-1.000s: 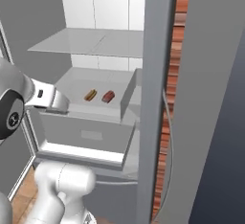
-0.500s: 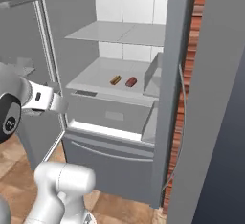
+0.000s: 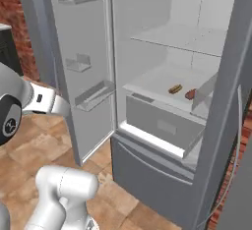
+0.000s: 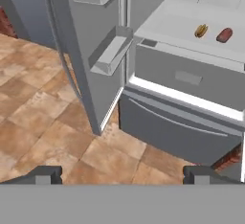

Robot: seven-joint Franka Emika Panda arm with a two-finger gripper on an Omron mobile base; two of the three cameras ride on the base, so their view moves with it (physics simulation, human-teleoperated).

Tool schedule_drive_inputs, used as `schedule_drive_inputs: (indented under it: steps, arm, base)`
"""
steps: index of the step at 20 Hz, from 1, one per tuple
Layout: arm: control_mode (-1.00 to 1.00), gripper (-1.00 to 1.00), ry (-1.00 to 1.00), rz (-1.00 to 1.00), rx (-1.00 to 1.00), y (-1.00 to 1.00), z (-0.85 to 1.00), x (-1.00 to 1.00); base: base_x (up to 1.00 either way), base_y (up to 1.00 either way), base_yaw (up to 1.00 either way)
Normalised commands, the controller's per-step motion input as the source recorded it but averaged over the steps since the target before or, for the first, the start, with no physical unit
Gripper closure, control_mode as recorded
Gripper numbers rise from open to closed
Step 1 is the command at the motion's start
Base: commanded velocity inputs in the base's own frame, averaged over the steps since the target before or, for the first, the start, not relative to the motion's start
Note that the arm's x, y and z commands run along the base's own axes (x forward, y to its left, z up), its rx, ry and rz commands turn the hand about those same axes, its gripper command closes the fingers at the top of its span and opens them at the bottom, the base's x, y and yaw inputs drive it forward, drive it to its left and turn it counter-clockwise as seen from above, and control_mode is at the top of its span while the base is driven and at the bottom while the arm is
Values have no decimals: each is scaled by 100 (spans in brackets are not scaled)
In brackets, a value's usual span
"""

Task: Move the hot dog and pork loin from the top shelf to the second highest shelf to make space. Then, place the pitcher from the counter on the cleared top shelf.

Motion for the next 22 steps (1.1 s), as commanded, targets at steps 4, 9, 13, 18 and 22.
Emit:
schedule_drive_inputs:
  steps: [4,9,13,18,22]
  arm:
    - [100,-100,0,0,0,0,0,0]
    - [100,-100,0,0,0,0,0,0]
    - [100,-100,0,0,0,0,0,0]
    - [100,-100,0,0,0,0,0,0]
    - [100,-100,0,0,0,0,0,0]
  base:
    - [2,36,73]
    - [29,39,71]
    - [41,32,70]
    - [45,33,70]
    - [38,34,72]
